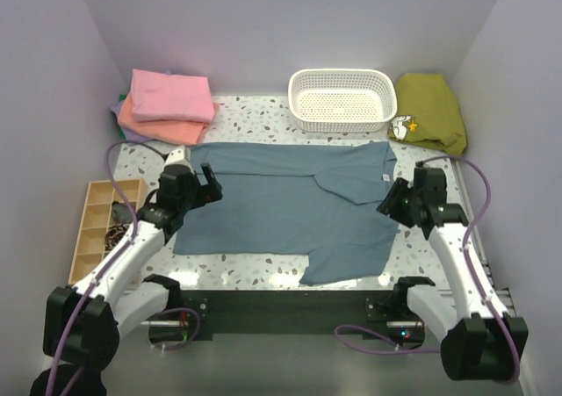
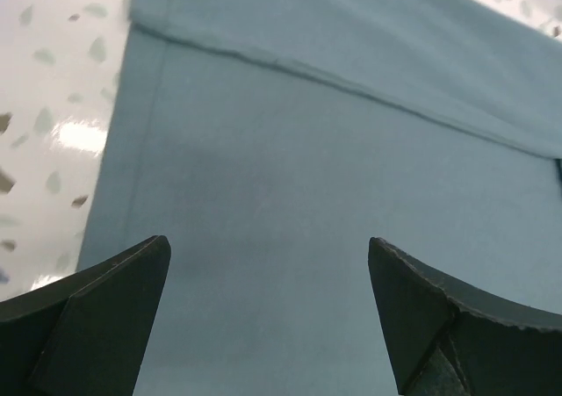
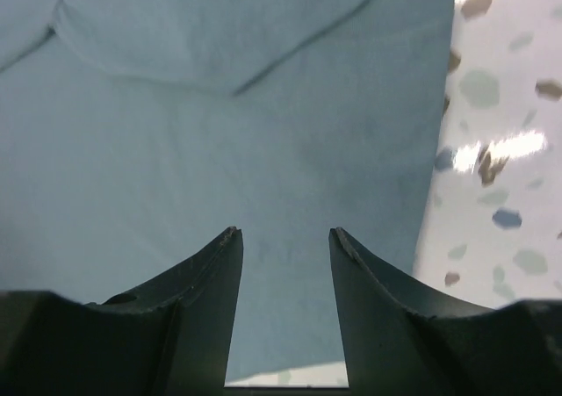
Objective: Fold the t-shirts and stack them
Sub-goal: Fold the flattened tshirt in 1/3 of the way, then grap the side of the flattened tshirt closest away from the robot with both arms
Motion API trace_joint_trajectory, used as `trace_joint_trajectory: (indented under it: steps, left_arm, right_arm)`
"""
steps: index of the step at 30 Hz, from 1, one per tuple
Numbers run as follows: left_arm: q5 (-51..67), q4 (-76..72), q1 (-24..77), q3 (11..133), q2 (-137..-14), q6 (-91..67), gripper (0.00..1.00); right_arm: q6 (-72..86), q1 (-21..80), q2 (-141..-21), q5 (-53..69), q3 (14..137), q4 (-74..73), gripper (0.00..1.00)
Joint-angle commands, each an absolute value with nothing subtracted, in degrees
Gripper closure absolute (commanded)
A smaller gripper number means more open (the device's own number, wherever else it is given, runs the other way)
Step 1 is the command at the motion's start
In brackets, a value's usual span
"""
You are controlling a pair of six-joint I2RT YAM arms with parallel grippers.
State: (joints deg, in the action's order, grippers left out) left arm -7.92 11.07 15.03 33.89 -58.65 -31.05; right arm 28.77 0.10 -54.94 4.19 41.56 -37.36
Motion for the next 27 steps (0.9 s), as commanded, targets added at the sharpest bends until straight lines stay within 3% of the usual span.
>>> trace_joint_trajectory:
  steps: [1,9,17,27]
  left_arm:
    - [-13.6,20.7,14.9,31.0,-51.3,-37.9,0.0]
    - [-15.3,26.5,15.5,26.3,-47.5,-45.9,0.0]
    - [-22.1,29.8,16.0,26.8,-50.9,-49.1,0.0]
    - [-23.4,30.9,16.0,27.2,-53.1,-49.5,0.0]
  right_arm:
    - [35.6,4.9,-46.1,3.2,36.6,-46.2,0.52]
    - [51.0,22.2,-41.0,-6.1,31.2,-51.8,0.53]
    - [54.3,23.5,-37.9,-12.9,26.0,-54.6,0.51]
    - [57.1,23.8,-35.9,-11.1,26.5,-58.9,0.52]
